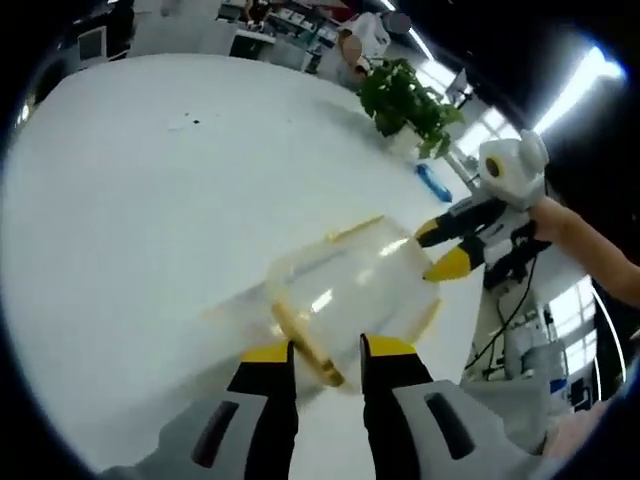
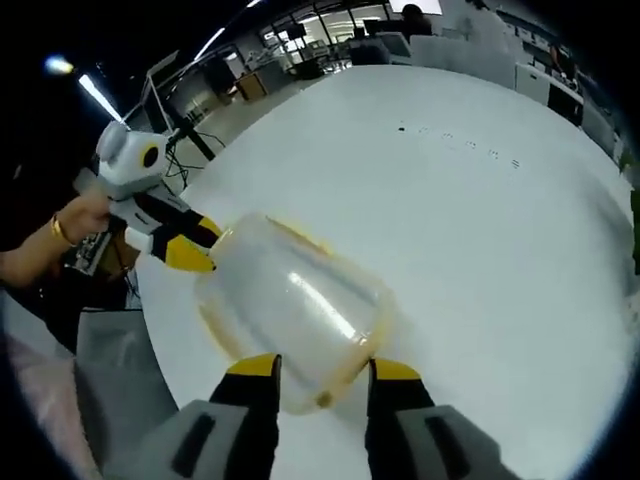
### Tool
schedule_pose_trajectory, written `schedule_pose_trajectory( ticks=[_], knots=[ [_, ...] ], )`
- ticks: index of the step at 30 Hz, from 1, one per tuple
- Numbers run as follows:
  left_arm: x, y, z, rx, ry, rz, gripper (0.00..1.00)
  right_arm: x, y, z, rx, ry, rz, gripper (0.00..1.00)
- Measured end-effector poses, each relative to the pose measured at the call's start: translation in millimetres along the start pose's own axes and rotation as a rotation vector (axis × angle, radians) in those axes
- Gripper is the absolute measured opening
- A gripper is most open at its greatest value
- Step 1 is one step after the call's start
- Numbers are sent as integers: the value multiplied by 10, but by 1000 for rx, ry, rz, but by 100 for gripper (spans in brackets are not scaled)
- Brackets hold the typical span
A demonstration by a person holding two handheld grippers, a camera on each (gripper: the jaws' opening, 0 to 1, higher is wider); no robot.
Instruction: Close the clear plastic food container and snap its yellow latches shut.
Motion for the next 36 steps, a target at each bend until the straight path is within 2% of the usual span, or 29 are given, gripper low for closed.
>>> schedule_pose_trajectory(
  ticks=[6,10,12,15,17,19,21,23,26,28,31,36],
  knots=[
    [-54,-15,35,20,-19,-38,22,-33,1,8,-18,-31,-17,32],
    [-55,-37,44,48,-31,-102,24,-16,23,12,-33,-33,-6,33],
    [-52,-35,41,56,-33,-106,24,12,23,25,-65,-33,69,34],
    [-53,-23,35,60,-38,-101,25,29,48,30,-81,-22,92,35],
    [-49,-35,53,69,-35,-134,25,42,69,42,-83,-15,117,38],
    [-36,-59,86,89,-36,-178,25,94,88,81,-93,-42,136,40],
    [1,-87,123,100,-50,-197,30,147,96,128,-94,-60,160,39],
    [84,-130,162,112,-95,-228,36,205,126,168,-97,-63,167,39],
    [179,-201,184,135,-152,-302,31,304,133,180,-113,-73,218,37],
    [167,-270,143,133,-143,-338,31,376,151,161,-110,-84,241,36],
    [116,-331,26,133,-90,-434,32,466,196,102,-99,-95,263,36],
    [73,-388,-85,143,-83,-472,30,585,314,-49,-72,-85,311,33]
  ],
)
Point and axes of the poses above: the point that each gripper's makers call its tool centre point, and the gripper's own axes: z roughly backward along the fingers, y roughly to its left, x roughly out of its top, the point moved 7 cm from there along z, roughly backward along the fingers, and after that the axes turned 8 degrees about z, right-handed, at the moved point
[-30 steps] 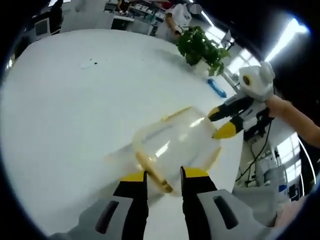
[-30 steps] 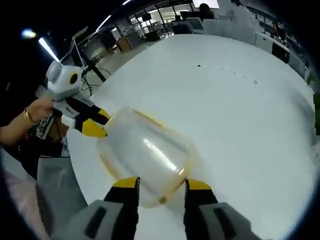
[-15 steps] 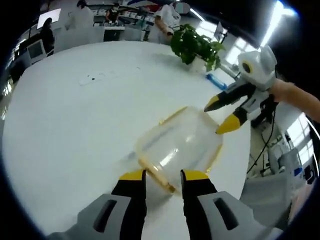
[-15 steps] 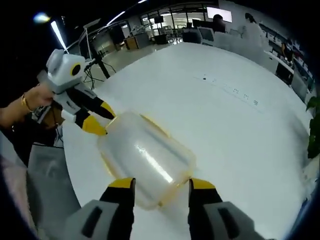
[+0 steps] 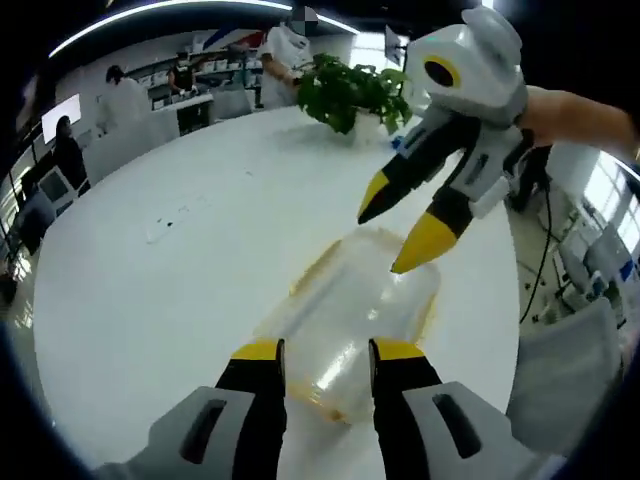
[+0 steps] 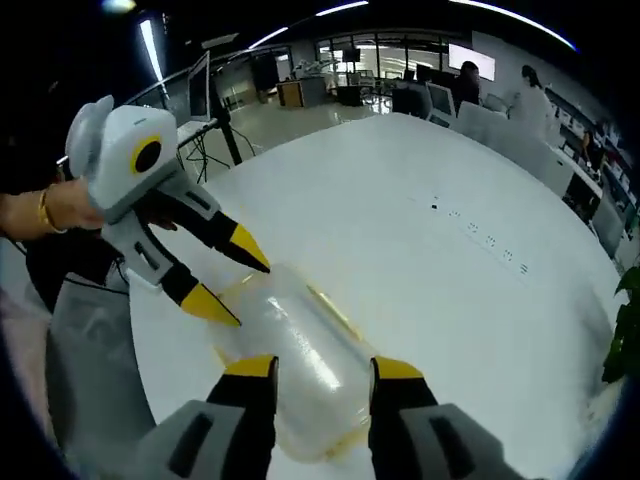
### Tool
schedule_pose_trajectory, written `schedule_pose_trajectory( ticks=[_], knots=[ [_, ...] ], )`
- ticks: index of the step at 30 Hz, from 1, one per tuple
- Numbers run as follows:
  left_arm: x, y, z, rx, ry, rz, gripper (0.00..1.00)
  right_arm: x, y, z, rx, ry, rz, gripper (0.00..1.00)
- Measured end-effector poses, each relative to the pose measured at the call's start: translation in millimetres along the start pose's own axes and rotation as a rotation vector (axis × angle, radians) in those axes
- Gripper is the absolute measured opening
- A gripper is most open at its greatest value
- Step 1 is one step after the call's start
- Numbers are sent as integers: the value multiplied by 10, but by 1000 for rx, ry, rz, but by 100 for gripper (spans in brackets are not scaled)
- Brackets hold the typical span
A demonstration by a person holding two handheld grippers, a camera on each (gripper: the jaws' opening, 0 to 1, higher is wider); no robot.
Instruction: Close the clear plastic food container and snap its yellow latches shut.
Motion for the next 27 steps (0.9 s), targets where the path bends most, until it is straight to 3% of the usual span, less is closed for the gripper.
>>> schedule_pose_trajectory(
  ticks=[7,15,21,24,27],
  knots=[
    [21,-68,-108,-8,-6,-41,31,111,-16,-142,6,35,121,32],
    [-5,-231,-149,-57,13,-178,40,196,-102,-237,36,57,130,34],
    [19,-283,-133,-68,5,-249,40,219,-112,-374,95,104,161,37],
    [7,-351,-135,-138,8,-224,53,215,-112,-442,129,137,180,39],
    [-60,-320,-164,-104,56,-306,52,257,-123,-485,176,146,180,40]
  ],
)
Point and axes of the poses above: the point that each gripper's makers call its tool centre point, and the gripper's own axes: z roughly backward along the fingers, y roughly to its left, x roughly out of its top, the point moved 7 cm from there along z, roughly backward along the fingers, and after that the axes turned 8 degrees about z, right-handed, at the moved point
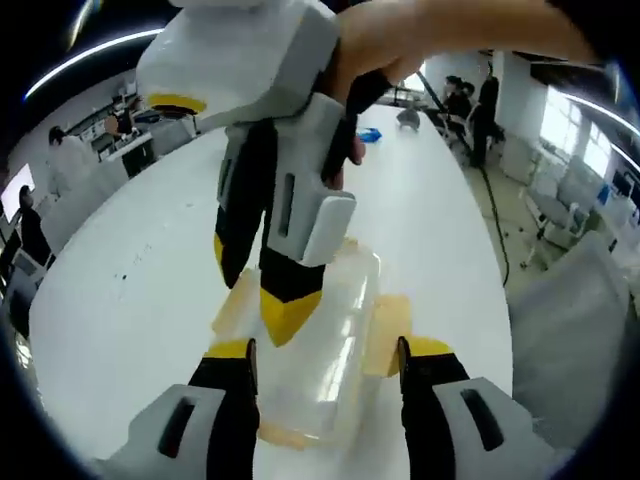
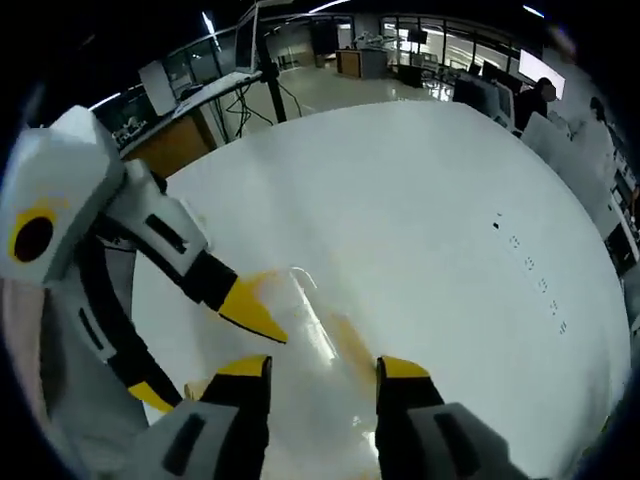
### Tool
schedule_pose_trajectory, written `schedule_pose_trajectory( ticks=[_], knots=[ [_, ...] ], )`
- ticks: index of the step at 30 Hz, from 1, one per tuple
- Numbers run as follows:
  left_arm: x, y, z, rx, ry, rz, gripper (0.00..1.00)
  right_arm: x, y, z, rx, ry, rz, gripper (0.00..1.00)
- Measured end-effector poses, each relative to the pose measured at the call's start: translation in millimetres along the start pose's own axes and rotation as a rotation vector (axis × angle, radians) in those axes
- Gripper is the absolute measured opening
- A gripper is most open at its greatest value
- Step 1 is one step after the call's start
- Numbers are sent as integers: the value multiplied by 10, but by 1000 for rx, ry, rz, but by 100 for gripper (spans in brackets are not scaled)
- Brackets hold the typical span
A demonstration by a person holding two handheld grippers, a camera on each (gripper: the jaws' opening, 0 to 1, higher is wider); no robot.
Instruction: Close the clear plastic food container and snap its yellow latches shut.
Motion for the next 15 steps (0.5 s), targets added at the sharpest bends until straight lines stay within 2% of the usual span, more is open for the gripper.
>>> schedule_pose_trajectory(
  ticks=[1,2,5,10,15],
  knots=[
    [-18,-1,-9,14,10,-15,51,1,-6,-5,3,6,6,40],
    [4,-1,-24,27,-5,-49,51,4,-10,-8,19,17,16,40],
    [17,-12,-47,68,-12,-38,47,30,-37,-26,51,48,15,39],
    [8,-30,-64,62,-18,-66,46,46,-53,-52,90,82,39,39],
    [-1,-13,-68,55,-21,-57,44,85,-88,-82,150,167,63,38]
  ],
)
Point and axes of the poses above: the point that each gripper's makers call its tool centre point, and the gripper's own axes: z roughly backward along the fingers, y roughly to its left, x roughly out of its top, the point moved 7 cm from there along z, roughly backward along the fingers, and after that the axes turned 8 degrees about z, right-handed, at the moved point
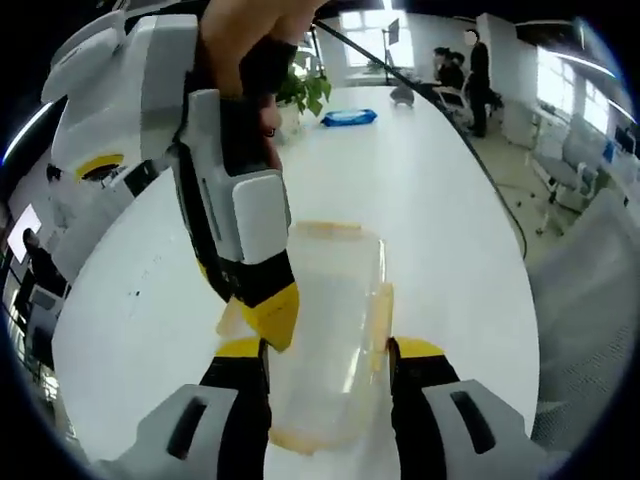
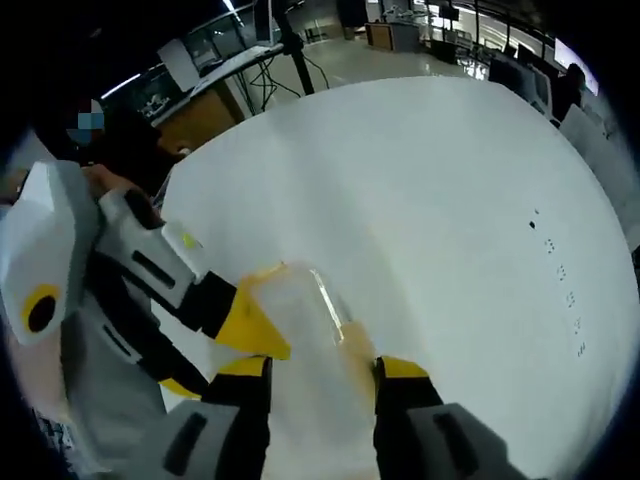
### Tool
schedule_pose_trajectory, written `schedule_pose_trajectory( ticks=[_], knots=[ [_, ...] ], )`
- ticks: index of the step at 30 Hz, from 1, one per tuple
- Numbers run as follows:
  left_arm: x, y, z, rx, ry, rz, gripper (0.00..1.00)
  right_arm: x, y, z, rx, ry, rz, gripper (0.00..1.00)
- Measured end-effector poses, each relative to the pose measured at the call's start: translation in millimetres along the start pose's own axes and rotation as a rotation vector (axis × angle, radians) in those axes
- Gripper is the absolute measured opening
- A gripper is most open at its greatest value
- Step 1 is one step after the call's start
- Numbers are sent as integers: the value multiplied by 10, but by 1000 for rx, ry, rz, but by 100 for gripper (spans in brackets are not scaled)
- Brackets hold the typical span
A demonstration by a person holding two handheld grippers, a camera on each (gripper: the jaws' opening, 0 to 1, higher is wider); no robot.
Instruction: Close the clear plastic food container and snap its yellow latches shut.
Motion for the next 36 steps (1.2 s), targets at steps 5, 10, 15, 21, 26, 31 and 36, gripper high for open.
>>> schedule_pose_trajectory(
  ticks=[5,10,15,21,26,31,36],
  knots=[
    [-1,3,-4,-2,1,13,44,25,-34,-33,57,46,18,38],
    [-22,15,1,-8,-18,24,44,12,-71,-56,106,50,12,38],
    [-36,23,-2,-10,-30,16,43,22,-92,-73,148,69,17,37],
    [-16,-8,-2,-2,-34,11,44,27,-127,-74,214,91,27,36],
    [-15,-40,-7,19,-49,-8,44,0,-78,-80,195,87,40,37],
    [-108,-212,-137,125,-46,-90,43,-16,-33,-91,157,23,49,40],
    [-106,-94,-134,162,-53,-88,44,9,2,-91,140,55,68,41]
  ],
)
Point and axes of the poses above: the point that each gripper's makers call its tool centre point, and the gripper's own axes: z roughly backward along the fingers, y roughly to its left, x roughly out of its top, the point moved 7 cm from there along z, roughly backward along the fingers, and after that the axes turned 8 degrees about z, right-handed, at the moved point
